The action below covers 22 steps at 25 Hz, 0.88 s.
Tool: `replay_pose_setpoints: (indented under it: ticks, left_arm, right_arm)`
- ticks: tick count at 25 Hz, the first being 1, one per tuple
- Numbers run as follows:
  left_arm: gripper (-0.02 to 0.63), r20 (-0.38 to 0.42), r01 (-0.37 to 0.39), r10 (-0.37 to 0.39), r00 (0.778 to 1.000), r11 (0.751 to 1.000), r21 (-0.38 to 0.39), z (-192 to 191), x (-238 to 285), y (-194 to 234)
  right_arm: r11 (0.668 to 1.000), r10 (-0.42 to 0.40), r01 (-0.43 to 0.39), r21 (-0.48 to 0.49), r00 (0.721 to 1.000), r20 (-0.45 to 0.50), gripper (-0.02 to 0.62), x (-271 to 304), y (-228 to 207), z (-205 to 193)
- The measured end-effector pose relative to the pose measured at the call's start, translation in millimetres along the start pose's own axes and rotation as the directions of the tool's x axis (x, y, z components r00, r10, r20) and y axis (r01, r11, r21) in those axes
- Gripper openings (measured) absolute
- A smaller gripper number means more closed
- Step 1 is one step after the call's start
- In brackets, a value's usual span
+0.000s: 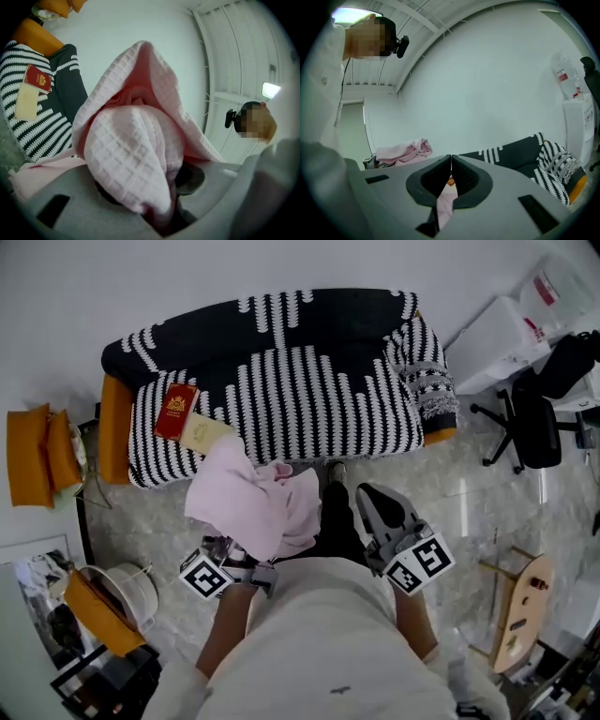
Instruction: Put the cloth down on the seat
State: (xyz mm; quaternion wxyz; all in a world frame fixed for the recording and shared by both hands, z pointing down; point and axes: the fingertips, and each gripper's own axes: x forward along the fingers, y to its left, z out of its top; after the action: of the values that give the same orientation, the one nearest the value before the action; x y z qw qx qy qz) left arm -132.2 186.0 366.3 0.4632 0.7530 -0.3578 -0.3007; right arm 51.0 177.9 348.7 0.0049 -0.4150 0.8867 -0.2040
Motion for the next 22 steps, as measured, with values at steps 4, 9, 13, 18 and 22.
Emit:
replay_pose_setpoints:
  ticks: [4,9,13,18,22]
  left_arm:
    - [0.181,-0.001,-0.019,0.019,1.000,1.000,0.002,6.3,25.6,5.2]
    - [0.181,0.018,-0.031,0.031,0.999,0.999,0.023,24.1,63.2,4.9]
    - [0.181,0.045,-0.030,0.028,0.999,0.999,0.045,37.0,101.1,2.4]
    - [0.182,0.085,-0.015,0.009,0.996,0.997,0.069,47.3,146.5,-2.8]
    - [0.182,0.115,-0.035,0.025,0.993,0.995,0.090,52.9,176.2,3.3]
  right_arm:
    - [1.000,0.004,-0.004,0.015,1.000,0.004,0.010,14.0,-23.8,13.1]
    - [0.999,0.034,-0.035,0.030,0.999,0.012,0.009,41.6,-52.9,32.2]
    - [0.996,0.081,-0.081,0.026,0.997,0.013,0.009,66.2,-76.3,54.0]
    - [0.991,0.133,-0.133,0.015,0.991,0.020,0.011,86.8,-108.6,79.0]
    - [0.987,0.158,-0.158,0.010,0.987,0.009,0.011,99.3,-139.0,93.0]
